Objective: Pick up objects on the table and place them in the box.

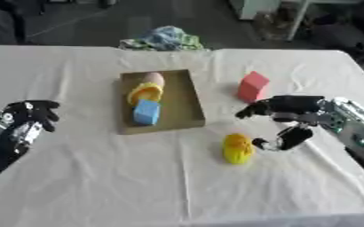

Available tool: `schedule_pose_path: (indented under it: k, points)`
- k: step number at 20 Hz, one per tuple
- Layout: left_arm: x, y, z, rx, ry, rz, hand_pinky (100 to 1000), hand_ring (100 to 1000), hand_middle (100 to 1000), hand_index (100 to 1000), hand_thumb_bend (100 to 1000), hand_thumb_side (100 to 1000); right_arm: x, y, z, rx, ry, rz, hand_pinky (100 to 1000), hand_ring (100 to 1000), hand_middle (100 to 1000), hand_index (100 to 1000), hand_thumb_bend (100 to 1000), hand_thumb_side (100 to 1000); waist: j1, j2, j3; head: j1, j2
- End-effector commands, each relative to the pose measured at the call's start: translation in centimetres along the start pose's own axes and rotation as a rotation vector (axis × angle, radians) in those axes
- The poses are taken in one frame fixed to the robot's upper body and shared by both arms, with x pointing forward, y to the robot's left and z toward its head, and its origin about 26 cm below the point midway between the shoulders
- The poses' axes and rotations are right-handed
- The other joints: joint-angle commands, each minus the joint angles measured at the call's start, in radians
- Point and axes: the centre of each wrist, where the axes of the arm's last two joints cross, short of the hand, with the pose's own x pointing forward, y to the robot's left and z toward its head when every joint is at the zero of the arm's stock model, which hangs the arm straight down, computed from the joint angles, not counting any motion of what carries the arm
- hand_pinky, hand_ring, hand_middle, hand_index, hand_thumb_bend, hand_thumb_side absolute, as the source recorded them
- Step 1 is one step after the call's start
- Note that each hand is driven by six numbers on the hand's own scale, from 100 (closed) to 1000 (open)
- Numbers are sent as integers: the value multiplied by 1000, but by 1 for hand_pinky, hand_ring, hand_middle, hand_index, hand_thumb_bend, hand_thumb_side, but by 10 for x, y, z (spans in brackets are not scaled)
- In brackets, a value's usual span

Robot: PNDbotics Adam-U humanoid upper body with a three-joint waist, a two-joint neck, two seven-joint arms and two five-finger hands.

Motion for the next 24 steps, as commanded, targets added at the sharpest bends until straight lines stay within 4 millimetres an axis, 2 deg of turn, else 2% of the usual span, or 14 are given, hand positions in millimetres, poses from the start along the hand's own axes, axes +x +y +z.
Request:
schedule_pose_path:
  k: [1, 7, 18, 24]
  points:
    - [5, 13, 1, -3, -20, 16, 712, 543, 573, 796, 100, 921, -3, -14, 8, 29, 0, 48, 818, 850, 851, 972, 278, 528, -12, -15, 0, 1, 4]
    - [6, 19, 2, -12, -33, 87, 712, 543, 573, 797, 100, 920, 1, -19, 3, 63, -25, 45, 815, 844, 828, 957, 254, 520, -11, -15, 2, -1, 4]
    - [7, 19, 2, -13, -36, 103, 712, 543, 573, 798, 100, 922, 9, -20, -17, 80, -52, 57, 811, 812, 790, 935, 235, 527, -10, -14, 4, -7, 4]
    - [7, 17, 1, -16, -35, 108, 712, 543, 573, 799, 100, 928, 16, -21, -22, 46, -50, 127, 806, 753, 742, 913, 281, 486, -11, -14, 5, -7, 4]
